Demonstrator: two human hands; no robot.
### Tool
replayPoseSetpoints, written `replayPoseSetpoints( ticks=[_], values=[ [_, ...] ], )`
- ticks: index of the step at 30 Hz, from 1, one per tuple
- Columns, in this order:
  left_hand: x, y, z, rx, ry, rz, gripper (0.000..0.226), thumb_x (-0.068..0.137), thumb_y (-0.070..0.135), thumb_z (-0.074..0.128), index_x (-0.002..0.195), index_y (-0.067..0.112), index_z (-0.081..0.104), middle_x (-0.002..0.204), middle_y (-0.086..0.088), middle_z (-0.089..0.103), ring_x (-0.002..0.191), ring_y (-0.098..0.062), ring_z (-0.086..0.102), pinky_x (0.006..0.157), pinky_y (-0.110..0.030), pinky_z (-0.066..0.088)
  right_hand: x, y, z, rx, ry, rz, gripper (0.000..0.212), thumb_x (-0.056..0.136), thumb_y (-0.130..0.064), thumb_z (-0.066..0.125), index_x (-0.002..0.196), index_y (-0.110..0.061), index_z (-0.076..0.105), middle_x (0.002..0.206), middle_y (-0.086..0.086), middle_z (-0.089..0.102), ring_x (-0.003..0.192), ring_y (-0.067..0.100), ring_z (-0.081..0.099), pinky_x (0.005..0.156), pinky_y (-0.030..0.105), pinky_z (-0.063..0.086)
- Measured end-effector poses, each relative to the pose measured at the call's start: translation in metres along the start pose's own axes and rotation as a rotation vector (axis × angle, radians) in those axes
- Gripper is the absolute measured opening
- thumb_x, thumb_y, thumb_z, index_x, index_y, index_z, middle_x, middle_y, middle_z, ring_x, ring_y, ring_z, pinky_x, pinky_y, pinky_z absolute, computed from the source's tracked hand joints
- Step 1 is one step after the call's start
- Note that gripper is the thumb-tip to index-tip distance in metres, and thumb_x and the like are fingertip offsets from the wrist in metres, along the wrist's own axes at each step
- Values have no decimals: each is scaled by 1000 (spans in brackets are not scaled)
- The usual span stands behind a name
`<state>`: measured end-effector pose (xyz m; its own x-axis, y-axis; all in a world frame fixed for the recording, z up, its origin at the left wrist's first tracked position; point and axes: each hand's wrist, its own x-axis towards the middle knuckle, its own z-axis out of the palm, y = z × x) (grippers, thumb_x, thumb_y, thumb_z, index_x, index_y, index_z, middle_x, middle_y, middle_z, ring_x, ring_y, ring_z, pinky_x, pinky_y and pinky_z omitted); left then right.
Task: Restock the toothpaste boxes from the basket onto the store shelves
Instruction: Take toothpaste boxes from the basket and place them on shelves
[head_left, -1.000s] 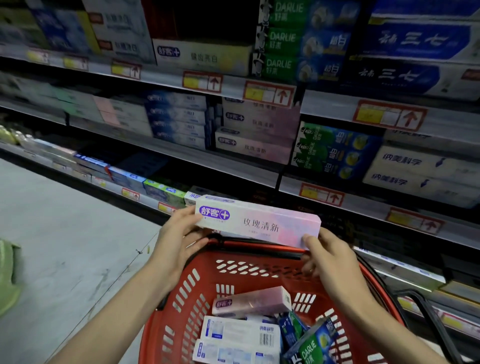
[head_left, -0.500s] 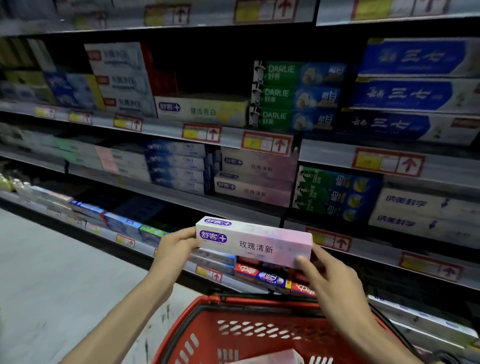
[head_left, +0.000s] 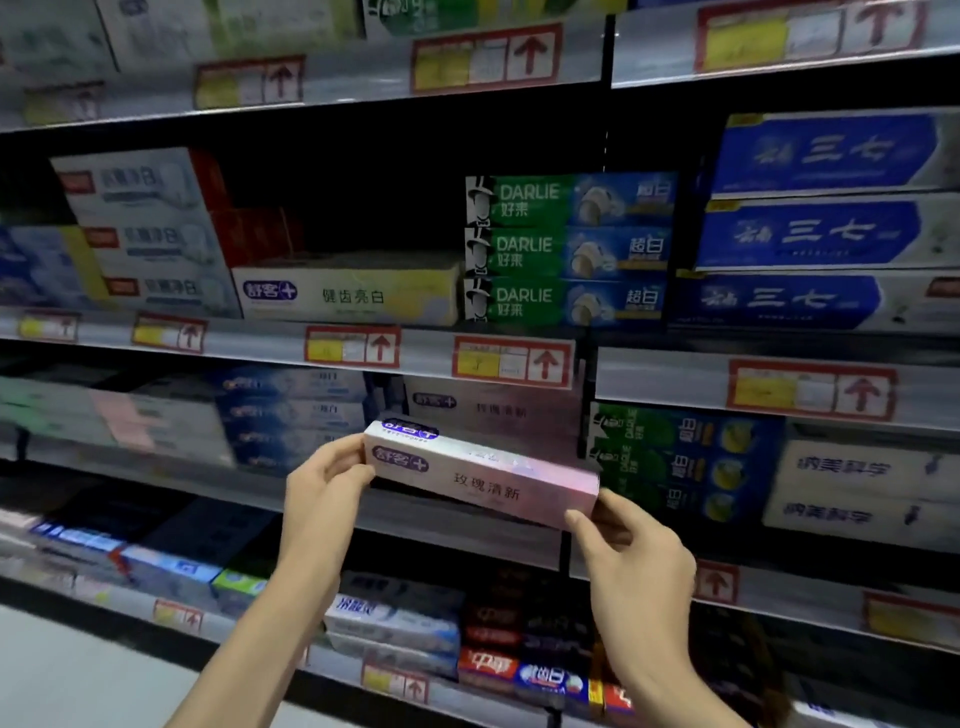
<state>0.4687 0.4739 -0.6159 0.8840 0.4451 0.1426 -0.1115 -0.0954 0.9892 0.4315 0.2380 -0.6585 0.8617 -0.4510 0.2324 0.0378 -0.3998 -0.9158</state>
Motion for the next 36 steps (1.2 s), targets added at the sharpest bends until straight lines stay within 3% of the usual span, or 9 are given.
replayPoseSetpoints(
  ticks=[5,8,13,17,22,25,30,34,36],
  values=[
    [26,-7,20,-74,-9,-15,40,95,-12,54,117,20,63,107,12,70,96,6,62,97,-27,48,19,-14,19,21,17,42,44,95,-31,73,137,-15,67,75,-20,61,69,-4,60,73,20,45],
    [33,-12,31,-88,3,-26,43,94,-16,51,98,26,61,93,20,64,78,15,60,83,-19,45,28,-22,26,52,-32,58,33,97,-25,68,129,-17,66,78,-18,62,63,0,58,59,12,42],
    [50,-23,41,-40,61,10,44,89,-18,48,106,18,66,88,5,68,77,-15,55,66,-20,40,37,-32,38,91,-77,101,21,93,-12,67,92,-23,50,91,-1,62,75,14,60,55,22,40],
    [58,-30,44,59,72,-52,38,88,-13,51,113,11,66,81,-6,61,70,-22,49,58,-29,35,36,-29,52,60,-107,124,16,91,-7,67,91,-17,54,93,2,63,76,12,60,57,21,43],
    [52,-36,48,166,29,-86,35,90,-11,49,113,13,59,90,-8,64,70,-21,53,60,-27,40,33,-27,64,-120,-85,145,11,89,-13,65,85,-14,54,96,7,58,96,28,56,82,45,56],
    [51,-32,46,160,28,-66,35,91,-12,48,111,13,60,85,-5,62,65,-18,49,58,-27,38,31,-30,63,-126,-64,127,13,88,-12,66,85,-15,53,94,7,59,94,30,60,79,46,58],
    [48,-33,43,187,62,-50,31,94,-5,52,114,13,66,94,-11,68,71,-20,55,61,-29,40,21,-25,54,-124,-106,116,20,92,-12,64,108,-17,54,108,-1,53,108,20,54,91,39,52],
    [37,-31,41,227,103,-26,27,95,3,55,106,24,67,103,-7,71,94,-30,64,80,-34,46,1,-14,29,-162,-207,83,63,98,-15,61,154,-27,35,140,-9,43,131,12,45,106,30,42],
    [23,-25,40,242,69,-51,26,98,4,56,108,26,65,106,-3,69,99,-26,62,86,-33,43,-10,-12,10,-150,-291,71,70,99,-16,60,158,-36,28,147,-16,37,141,8,37,116,34,39]
  ],
)
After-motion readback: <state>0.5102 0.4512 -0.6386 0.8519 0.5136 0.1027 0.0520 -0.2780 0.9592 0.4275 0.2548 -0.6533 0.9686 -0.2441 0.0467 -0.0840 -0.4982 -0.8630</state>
